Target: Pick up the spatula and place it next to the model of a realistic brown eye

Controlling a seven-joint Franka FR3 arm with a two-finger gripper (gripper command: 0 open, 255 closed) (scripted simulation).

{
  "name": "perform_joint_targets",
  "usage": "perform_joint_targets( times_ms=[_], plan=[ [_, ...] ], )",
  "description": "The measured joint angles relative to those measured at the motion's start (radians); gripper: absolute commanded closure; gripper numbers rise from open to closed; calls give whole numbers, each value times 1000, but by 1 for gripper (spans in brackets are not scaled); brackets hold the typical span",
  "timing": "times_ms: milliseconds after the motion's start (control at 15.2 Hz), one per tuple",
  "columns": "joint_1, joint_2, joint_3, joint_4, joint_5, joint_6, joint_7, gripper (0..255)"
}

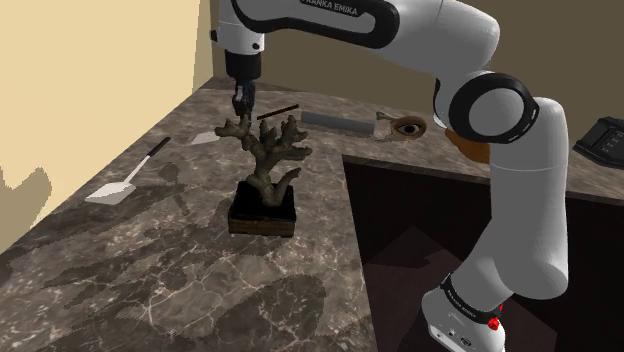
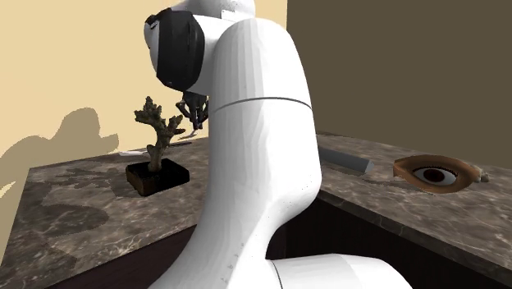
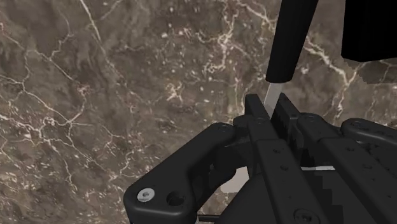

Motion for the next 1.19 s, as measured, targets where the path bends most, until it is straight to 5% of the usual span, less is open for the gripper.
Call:
perform_joint_targets(
  times_ms=[594,1188],
  plan=[
    [56,114,-11,316,-29,-199,-14,255],
    [-161,-320,-8,-331,84,25,-131,255]
  ],
)
